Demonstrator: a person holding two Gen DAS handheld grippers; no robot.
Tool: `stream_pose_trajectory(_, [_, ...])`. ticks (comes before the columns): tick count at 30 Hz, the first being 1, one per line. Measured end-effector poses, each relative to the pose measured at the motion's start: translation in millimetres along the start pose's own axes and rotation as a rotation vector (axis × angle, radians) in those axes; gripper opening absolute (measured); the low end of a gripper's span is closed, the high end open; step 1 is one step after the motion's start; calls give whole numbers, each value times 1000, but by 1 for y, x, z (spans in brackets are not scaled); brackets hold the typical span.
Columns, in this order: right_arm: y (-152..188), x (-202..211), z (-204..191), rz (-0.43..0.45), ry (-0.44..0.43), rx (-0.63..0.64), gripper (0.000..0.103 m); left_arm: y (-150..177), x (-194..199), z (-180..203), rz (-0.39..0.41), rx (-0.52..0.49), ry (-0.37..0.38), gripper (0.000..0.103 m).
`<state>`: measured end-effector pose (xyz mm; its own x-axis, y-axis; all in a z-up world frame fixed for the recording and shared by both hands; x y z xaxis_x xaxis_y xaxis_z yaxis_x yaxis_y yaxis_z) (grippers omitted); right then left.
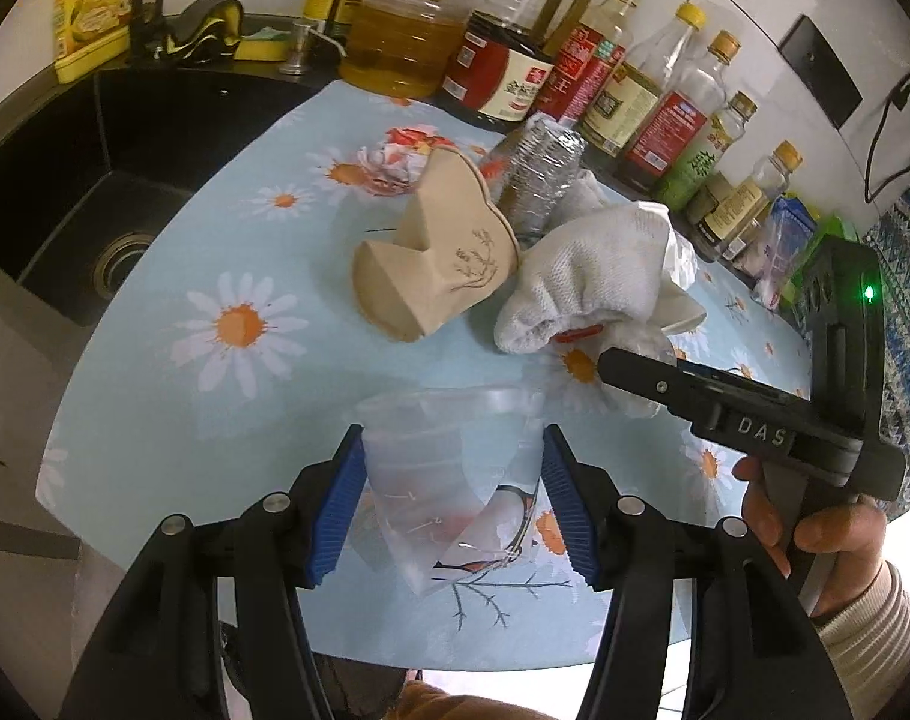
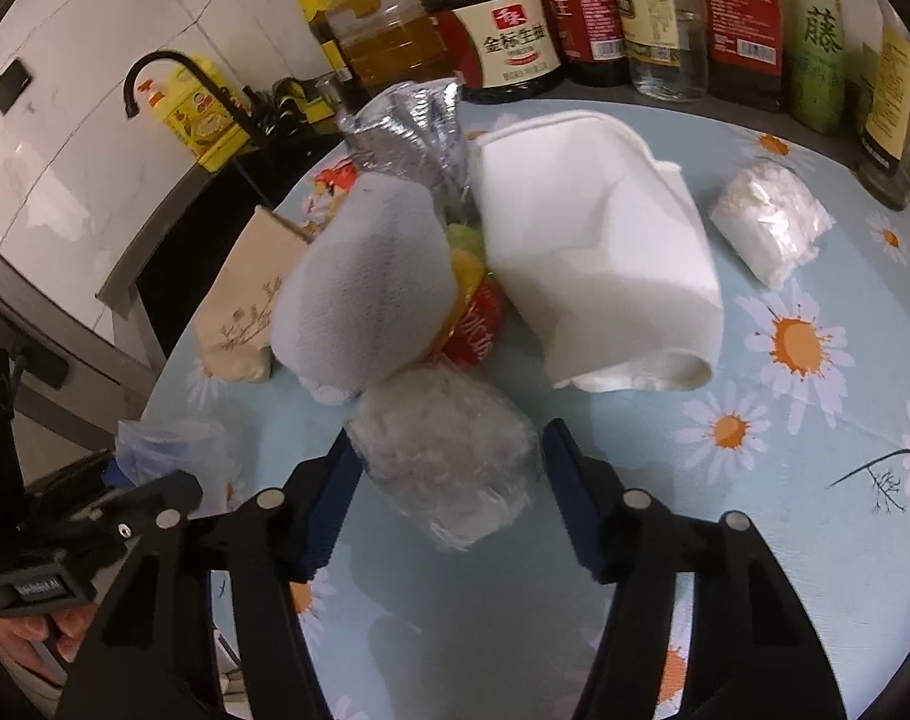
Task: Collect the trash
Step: 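Grasp the clear plastic cup with the left tool while the right tool grasps the crumpled plastic bag, then carry the plastic cup and plastic bag down over the black trash bin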
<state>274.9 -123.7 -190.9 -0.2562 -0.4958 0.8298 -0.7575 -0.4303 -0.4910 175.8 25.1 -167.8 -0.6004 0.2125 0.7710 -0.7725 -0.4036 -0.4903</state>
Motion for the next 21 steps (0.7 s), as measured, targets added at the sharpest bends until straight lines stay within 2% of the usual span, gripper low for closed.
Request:
stream_pose_trajectory(11, [10,23,-7,21,2,-7,56,3,8,5,21,-1,26,56])
stream_pose_trajectory(21, [28,54,-40,33,-62,-5,56,21,38,-9,55,34,32,56])
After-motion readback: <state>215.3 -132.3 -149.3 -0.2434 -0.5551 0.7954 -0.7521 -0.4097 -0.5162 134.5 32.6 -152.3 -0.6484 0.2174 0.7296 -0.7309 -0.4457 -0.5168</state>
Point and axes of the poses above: each gripper's, at about its wrist camera, not at the fingertips, and x roughly against the way its jaws point, z to its right, y to its underside, the point moved 6 cm from there along -x, roughly the way its jaws point, and after that the axes turned 4 degrees about y, right-handed, at the moved point
